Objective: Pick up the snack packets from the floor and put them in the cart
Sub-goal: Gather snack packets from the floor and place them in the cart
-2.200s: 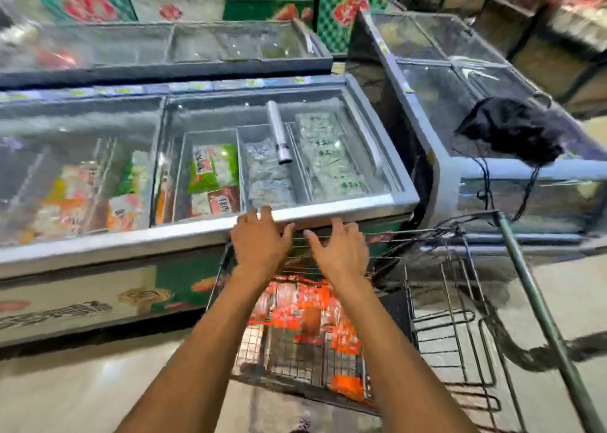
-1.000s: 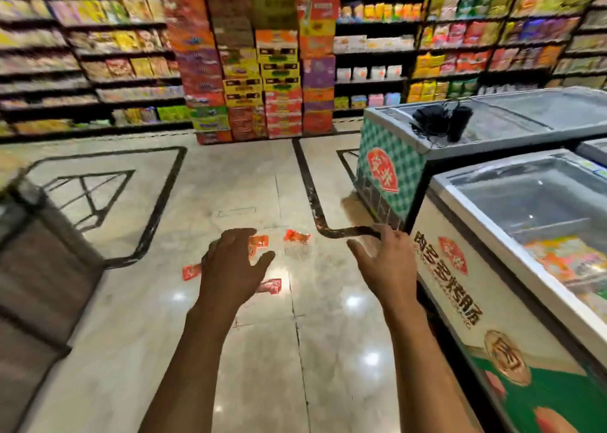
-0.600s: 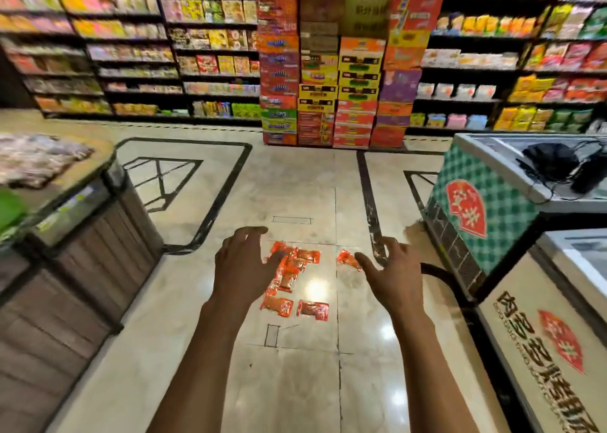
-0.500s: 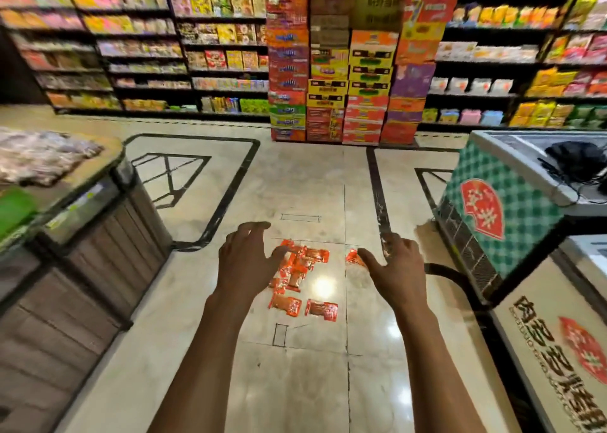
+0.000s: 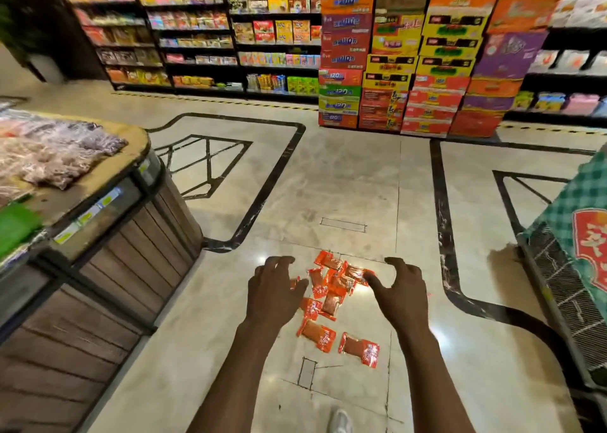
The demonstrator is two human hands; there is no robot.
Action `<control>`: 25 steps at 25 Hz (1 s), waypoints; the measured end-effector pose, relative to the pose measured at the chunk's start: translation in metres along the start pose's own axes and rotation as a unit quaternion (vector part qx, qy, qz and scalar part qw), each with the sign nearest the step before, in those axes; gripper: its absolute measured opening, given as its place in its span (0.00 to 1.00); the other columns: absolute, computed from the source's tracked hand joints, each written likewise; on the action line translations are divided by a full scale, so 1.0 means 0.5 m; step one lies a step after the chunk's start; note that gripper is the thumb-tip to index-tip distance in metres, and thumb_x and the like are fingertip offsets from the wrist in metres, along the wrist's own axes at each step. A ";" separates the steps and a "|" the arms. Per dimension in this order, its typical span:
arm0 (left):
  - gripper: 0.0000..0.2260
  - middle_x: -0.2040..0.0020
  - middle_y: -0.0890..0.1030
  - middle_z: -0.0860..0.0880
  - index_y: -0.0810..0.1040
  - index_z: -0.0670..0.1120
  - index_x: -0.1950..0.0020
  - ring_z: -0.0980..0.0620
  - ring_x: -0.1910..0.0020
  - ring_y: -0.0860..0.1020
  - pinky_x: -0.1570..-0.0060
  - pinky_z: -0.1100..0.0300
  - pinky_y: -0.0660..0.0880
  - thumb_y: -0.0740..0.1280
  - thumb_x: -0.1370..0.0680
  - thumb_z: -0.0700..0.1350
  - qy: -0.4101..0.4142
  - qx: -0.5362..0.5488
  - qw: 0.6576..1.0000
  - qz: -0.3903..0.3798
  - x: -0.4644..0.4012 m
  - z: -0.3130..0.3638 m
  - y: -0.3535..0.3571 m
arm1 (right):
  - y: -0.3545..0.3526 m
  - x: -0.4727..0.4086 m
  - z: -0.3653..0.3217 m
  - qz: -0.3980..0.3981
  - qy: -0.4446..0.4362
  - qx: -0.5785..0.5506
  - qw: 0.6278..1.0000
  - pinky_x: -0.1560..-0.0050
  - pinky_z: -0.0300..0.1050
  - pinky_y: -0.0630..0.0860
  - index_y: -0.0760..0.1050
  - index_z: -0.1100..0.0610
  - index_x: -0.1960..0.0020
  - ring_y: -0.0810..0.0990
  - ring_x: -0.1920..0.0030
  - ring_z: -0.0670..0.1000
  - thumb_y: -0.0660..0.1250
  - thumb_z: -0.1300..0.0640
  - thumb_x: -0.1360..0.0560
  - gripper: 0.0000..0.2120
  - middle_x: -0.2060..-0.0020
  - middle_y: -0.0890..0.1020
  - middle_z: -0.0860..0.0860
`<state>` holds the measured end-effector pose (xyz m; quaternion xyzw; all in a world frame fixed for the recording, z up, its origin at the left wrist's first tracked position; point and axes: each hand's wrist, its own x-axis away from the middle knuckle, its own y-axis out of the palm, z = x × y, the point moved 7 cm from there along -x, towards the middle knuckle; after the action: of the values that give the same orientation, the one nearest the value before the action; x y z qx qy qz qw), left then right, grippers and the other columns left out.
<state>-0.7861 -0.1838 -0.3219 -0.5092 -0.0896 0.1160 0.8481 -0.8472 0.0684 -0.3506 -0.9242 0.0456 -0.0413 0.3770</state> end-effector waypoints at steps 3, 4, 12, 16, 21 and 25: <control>0.24 0.27 0.71 0.50 0.70 0.52 0.26 0.46 0.31 0.72 0.33 0.51 0.70 0.66 0.21 0.57 -0.017 -0.011 0.999 -0.039 -0.131 -0.003 0.084 | 0.088 -0.146 0.010 -0.031 0.014 0.014 0.999 0.39 0.56 0.75 0.75 0.53 0.32 0.76 0.35 0.62 0.72 0.40 0.27 0.29 0.34 0.76 0.60; 0.24 0.27 0.72 0.49 0.70 0.52 0.26 0.46 0.31 0.72 0.33 0.50 0.71 0.66 0.21 0.57 -0.024 -0.013 0.998 -0.052 -0.173 -0.009 0.110 | 0.119 -0.191 0.014 -0.040 0.019 0.021 0.999 0.39 0.56 0.75 0.75 0.53 0.32 0.76 0.35 0.62 0.72 0.39 0.27 0.29 0.35 0.77 0.60; 0.23 0.30 0.74 0.48 0.71 0.50 0.28 0.45 0.32 0.73 0.35 0.50 0.71 0.65 0.21 0.57 -0.071 -0.033 0.989 -0.129 -0.479 -0.141 0.423 | 0.463 -0.453 0.177 -0.116 0.076 0.083 0.987 0.41 0.56 0.78 0.75 0.52 0.33 0.78 0.38 0.62 0.71 0.37 0.28 0.30 0.36 0.78 0.60; 0.25 0.26 0.71 0.47 0.69 0.50 0.26 0.45 0.28 0.70 0.31 0.49 0.70 0.64 0.21 0.57 -0.077 -0.055 0.981 -0.169 -0.612 -0.301 0.713 | 0.716 -0.566 0.367 -0.134 0.099 0.117 0.979 0.42 0.56 0.80 0.75 0.53 0.33 0.80 0.40 0.61 0.71 0.37 0.28 0.29 0.36 0.78 0.59; 0.22 0.29 0.74 0.47 0.72 0.50 0.29 0.44 0.32 0.72 0.35 0.49 0.72 0.64 0.22 0.54 -0.029 -0.130 0.970 -0.205 -0.753 -0.544 1.111 | 1.084 -0.670 0.676 -0.176 0.109 0.170 0.964 0.42 0.55 0.80 0.74 0.53 0.32 0.80 0.41 0.61 0.71 0.38 0.27 0.29 0.37 0.78 0.59; 0.21 0.33 0.75 0.45 0.71 0.48 0.30 0.42 0.34 0.73 0.37 0.49 0.71 0.64 0.22 0.49 0.056 -0.222 0.939 -0.257 -0.826 -0.712 1.408 | 1.348 -0.720 0.890 -0.211 0.111 0.210 0.948 0.45 0.55 0.81 0.73 0.51 0.31 0.80 0.42 0.62 0.69 0.37 0.26 0.29 0.39 0.78 0.58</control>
<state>-1.1594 -0.2826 -1.1242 -0.6501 -0.1933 -0.1578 0.7177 -1.1912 -0.0610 -1.1548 -0.8023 -0.1183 -0.2304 0.5378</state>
